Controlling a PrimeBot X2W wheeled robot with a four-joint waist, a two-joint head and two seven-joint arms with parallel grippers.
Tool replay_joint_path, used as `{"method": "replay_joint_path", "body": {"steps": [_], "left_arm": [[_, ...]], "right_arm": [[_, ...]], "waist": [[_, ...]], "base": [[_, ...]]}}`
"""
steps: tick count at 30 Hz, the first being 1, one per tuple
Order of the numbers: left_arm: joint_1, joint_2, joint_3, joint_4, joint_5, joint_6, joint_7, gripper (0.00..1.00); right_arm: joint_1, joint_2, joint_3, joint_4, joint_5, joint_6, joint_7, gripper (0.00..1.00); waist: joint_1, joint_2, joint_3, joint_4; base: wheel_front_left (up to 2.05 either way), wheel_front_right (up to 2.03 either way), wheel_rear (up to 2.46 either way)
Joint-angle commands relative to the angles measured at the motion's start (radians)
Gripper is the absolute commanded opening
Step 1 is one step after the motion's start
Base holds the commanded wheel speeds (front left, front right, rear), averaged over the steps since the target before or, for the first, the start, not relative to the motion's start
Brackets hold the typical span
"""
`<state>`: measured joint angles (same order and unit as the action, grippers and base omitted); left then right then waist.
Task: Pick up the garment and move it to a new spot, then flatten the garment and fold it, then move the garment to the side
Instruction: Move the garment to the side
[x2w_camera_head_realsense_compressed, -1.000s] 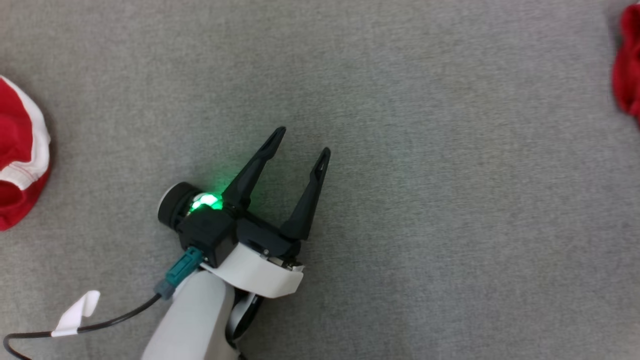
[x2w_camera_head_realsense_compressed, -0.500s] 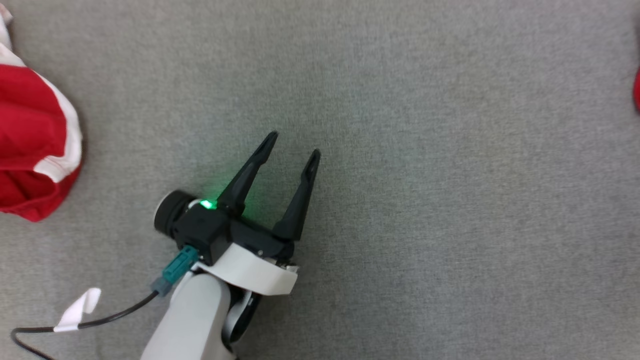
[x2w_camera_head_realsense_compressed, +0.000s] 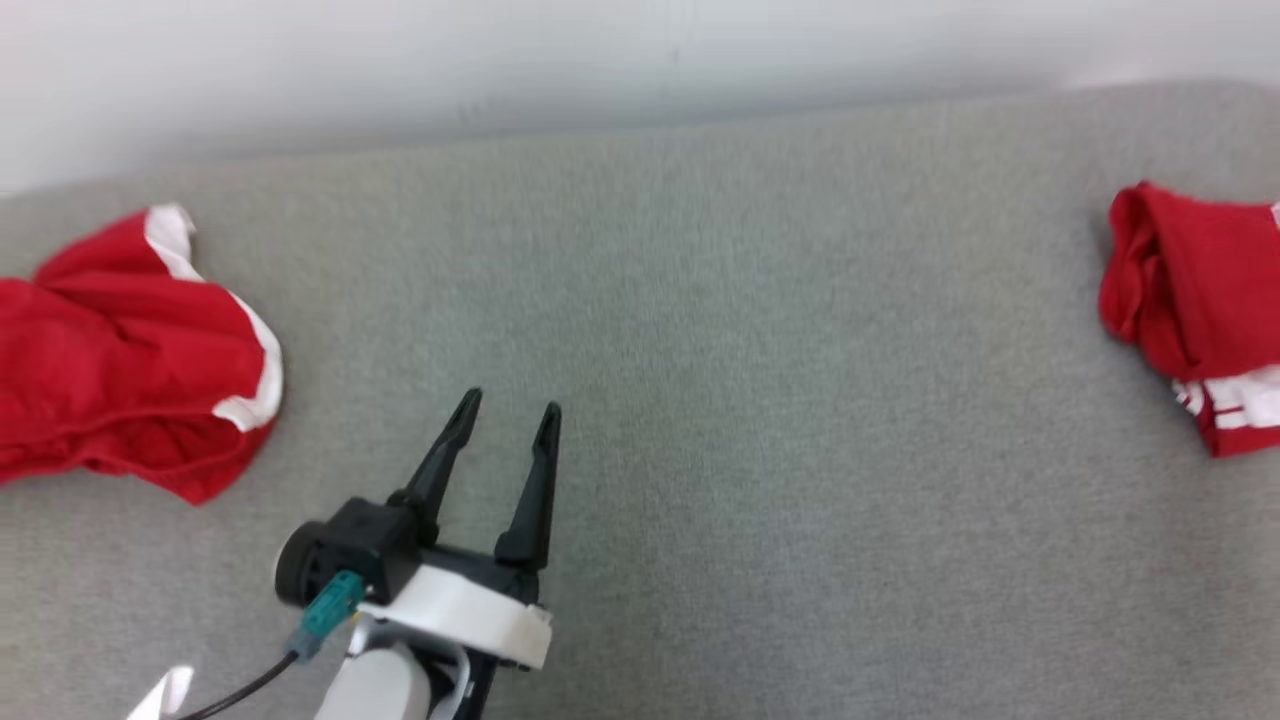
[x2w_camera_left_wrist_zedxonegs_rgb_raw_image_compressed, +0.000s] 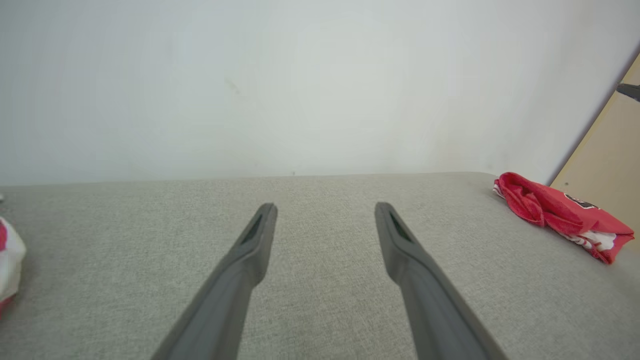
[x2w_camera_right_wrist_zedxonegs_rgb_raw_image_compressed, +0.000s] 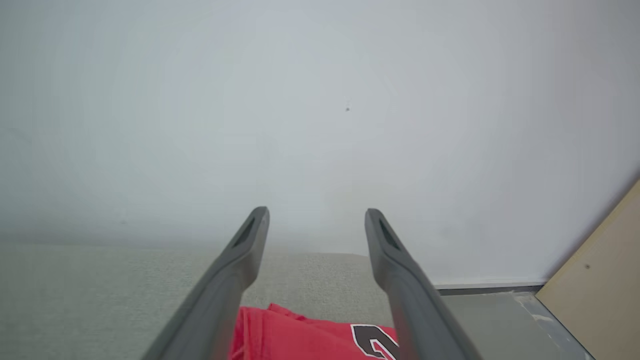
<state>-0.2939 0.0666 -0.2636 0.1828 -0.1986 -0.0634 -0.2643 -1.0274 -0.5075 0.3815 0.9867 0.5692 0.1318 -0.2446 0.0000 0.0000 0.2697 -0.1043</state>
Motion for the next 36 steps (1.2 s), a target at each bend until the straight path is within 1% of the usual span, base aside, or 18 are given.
{"method": "replay_joint_path", "body": {"steps": [1, 6, 11, 14, 16, 20, 24, 26, 28, 30, 32, 36], "left_arm": [[0.025, 0.000, 0.008, 0.004, -0.006, 0.001, 0.001, 1.00], [0.086, -0.001, 0.036, 0.014, -0.016, 0.003, 0.001, 1.00], [0.144, 0.008, 0.084, 0.016, -0.026, 0.015, 0.001, 1.00], [0.175, 0.013, 0.117, 0.007, -0.031, 0.022, 0.001, 1.00], [0.193, 0.013, 0.140, 0.003, -0.035, 0.027, 0.001, 1.00], [0.226, 0.009, 0.184, -0.009, -0.039, 0.035, 0.001, 1.00], [0.259, 0.012, 0.202, -0.014, 0.000, 0.041, 0.001, 1.00], [0.273, 0.009, 0.210, -0.012, 0.010, 0.039, 0.001, 1.00], [0.286, 0.003, 0.221, -0.017, 0.015, 0.044, 0.001, 1.00], [0.293, -0.001, 0.231, -0.024, 0.019, 0.043, 0.001, 1.00], [0.302, -0.005, 0.239, -0.027, 0.021, 0.041, 0.001, 1.00], [0.299, -0.010, 0.235, -0.029, 0.028, 0.035, 0.001, 1.00]], "right_arm": [[0.045, -0.004, 0.013, -0.032, 0.017, -0.002, 0.000, 1.00], [0.190, -0.002, 0.040, -0.203, 0.062, -0.002, 0.016, 1.00], [0.360, 0.029, 0.003, -0.350, 0.098, -0.002, 0.022, 1.00], [0.461, 0.051, -0.046, -0.435, 0.068, -0.002, 0.009, 1.00], [0.536, 0.064, -0.096, -0.487, 0.015, -0.002, -0.004, 1.00], [0.693, 0.138, -0.201, -0.608, -0.054, -0.002, -0.015, 1.00], [0.836, 0.217, -0.275, -0.714, -0.115, -0.002, -0.020, 1.00], [0.890, 0.245, -0.311, -0.754, -0.139, -0.002, -0.019, 1.00], [0.939, 0.272, -0.325, -0.786, -0.165, -0.002, -0.020, 1.00], [0.978, 0.285, -0.338, -0.803, -0.191, -0.002, -0.020, 1.00], [1.001, 0.314, -0.352, -0.824, -0.196, -0.002, -0.020, 1.00], [1.018, 0.351, -0.358, -0.838, -0.209, -0.002, -0.020, 1.00]], "waist": [[0.0000, 0.0000, -0.106, 0.004], [0.0000, 0.0000, -0.202, 0.023], [0.0000, 0.0000, -0.272, 0.040], [0.0000, 0.0000, -0.290, 0.047], [0.0000, 0.0000, -0.300, 0.054], [0.0000, 0.0000, -0.309, 0.064], [0.0000, 0.0000, -0.312, 0.066], [0.0000, 0.0000, -0.311, 0.068], [0.0000, 0.0000, -0.311, 0.067], [0.0000, 0.0000, -0.308, 0.065], [0.0000, 0.0000, -0.305, 0.064], [0.0000, 0.0000, -0.297, 0.058]], "base": [[0.00, 0.00, 0.00], [0.00, 0.00, 0.00], [0.00, 0.00, 0.00], [0.00, 0.00, 0.00], [0.00, 0.00, 0.00], [0.00, 0.00, 0.00], [0.00, 0.00, 0.00], [0.00, 0.00, 0.00], [0.00, 0.00, 0.00], [0.00, 0.00, 0.00], [0.00, 0.00, 0.00], [0.00, 0.00, 0.00]]}}
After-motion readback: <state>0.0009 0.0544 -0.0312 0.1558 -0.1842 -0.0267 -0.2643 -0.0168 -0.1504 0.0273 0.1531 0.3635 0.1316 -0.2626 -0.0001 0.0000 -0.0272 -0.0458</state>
